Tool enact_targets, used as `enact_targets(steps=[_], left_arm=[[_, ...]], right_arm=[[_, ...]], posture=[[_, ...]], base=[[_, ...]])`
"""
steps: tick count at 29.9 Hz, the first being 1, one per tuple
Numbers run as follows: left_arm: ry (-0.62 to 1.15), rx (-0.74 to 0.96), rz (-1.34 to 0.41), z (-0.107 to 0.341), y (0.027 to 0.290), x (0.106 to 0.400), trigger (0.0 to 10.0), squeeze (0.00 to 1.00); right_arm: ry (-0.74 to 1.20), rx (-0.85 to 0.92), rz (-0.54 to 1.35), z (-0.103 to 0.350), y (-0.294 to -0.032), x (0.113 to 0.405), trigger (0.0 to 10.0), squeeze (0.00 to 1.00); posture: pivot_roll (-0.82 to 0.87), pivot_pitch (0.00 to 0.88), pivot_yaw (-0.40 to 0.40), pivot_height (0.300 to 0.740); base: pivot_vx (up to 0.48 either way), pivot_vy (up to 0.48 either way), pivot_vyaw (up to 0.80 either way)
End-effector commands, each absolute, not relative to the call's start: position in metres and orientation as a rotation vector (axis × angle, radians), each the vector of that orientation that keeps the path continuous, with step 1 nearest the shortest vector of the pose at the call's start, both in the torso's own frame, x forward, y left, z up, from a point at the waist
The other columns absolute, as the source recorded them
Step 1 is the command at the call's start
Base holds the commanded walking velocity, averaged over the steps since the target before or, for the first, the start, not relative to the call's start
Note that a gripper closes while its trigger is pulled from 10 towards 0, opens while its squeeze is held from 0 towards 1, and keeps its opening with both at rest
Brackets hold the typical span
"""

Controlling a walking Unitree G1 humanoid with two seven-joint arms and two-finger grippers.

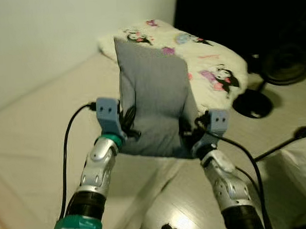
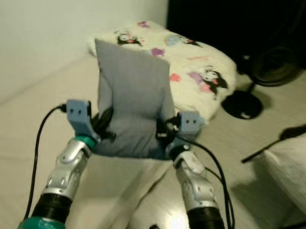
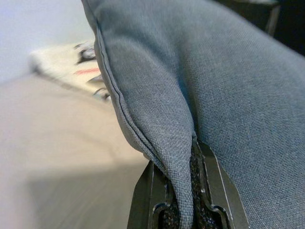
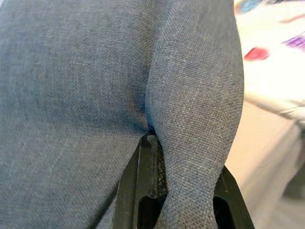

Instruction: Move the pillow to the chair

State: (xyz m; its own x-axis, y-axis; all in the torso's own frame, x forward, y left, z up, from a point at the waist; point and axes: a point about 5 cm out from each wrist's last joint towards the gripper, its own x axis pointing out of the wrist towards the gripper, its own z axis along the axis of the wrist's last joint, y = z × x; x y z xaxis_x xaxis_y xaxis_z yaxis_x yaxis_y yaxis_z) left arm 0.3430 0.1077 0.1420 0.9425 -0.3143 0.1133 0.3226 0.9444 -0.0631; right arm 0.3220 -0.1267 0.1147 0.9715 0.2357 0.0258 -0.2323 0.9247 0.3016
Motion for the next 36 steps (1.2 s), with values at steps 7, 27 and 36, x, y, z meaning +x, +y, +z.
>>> enact_targets(steps=[7,27,36], left_arm=[[-0.058,-0.077,-0.262,0.126,0.115,0.335,10.0,0.00],[0.009,-0.185,-0.154,0.114,0.123,0.334,10.0,0.00],[0.067,-0.282,-0.260,0.111,0.103,0.331,10.0,0.00]], right_arm=[[-0.039,0.306,0.248,0.121,-0.125,0.323,10.0,0.00],[-0.007,0.314,0.232,0.114,-0.122,0.327,10.0,0.00],[-0.018,0.272,0.241,0.116,-0.126,0.329,10.0,0.00]], posture=[[-0.01,0.011,0.053,0.740],[0.03,0.000,0.021,0.740],[0.00,0.000,0.037,0.740]], base=[[0.000,0.000,-0.80],[0.000,0.000,-0.80],[0.000,0.000,-0.80]])
